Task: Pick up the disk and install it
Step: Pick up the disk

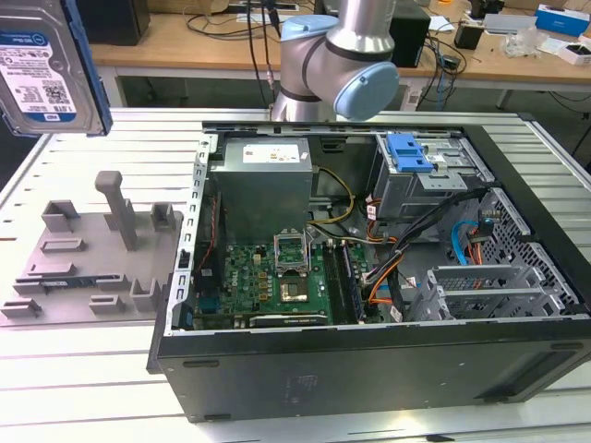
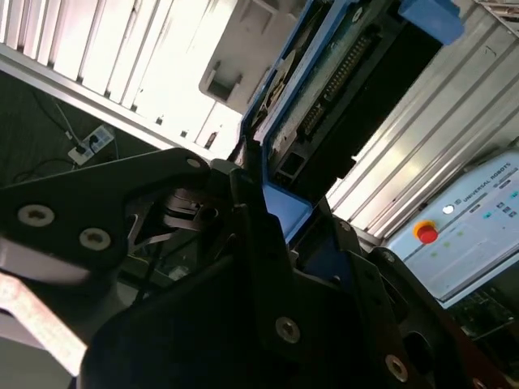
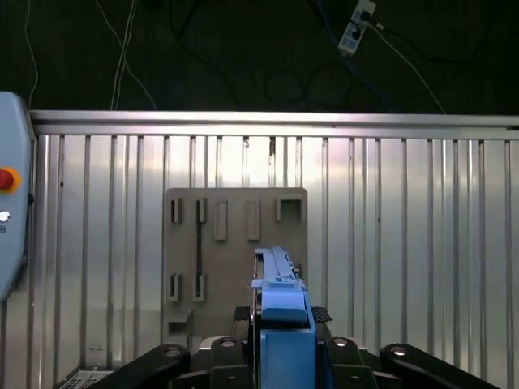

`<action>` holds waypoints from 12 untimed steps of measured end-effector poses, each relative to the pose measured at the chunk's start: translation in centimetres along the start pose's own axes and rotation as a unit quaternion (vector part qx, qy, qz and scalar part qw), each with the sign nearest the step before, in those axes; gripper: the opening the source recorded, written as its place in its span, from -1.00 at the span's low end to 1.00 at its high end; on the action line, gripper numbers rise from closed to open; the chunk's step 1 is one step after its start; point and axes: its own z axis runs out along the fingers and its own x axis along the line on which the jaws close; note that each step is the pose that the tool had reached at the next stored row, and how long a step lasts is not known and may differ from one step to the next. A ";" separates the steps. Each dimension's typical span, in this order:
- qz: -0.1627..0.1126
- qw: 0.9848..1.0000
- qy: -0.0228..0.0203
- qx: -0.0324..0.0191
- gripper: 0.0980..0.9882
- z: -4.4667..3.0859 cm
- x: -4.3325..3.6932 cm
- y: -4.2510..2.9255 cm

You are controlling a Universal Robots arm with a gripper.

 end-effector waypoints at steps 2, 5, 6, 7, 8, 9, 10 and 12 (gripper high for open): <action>0.000 1.000 0.000 -0.001 -0.40 -0.05 0.49 -0.91; 0.000 1.000 0.000 -0.001 -0.40 -0.12 1.00 -2.09; 0.000 1.000 0.000 -0.001 -0.40 -0.17 1.27 -2.77; 0.000 1.000 0.000 -0.001 -0.40 -0.23 1.61 -3.57; 0.000 1.000 0.000 -0.001 -0.40 -0.27 1.81 -4.07; 0.000 1.000 0.000 -0.001 -0.40 -0.29 1.93 -4.39; 0.000 1.000 0.000 -0.001 -0.40 -0.33 2.16 -4.94; 0.000 1.000 0.000 -0.001 -0.40 -0.39 2.52 -5.80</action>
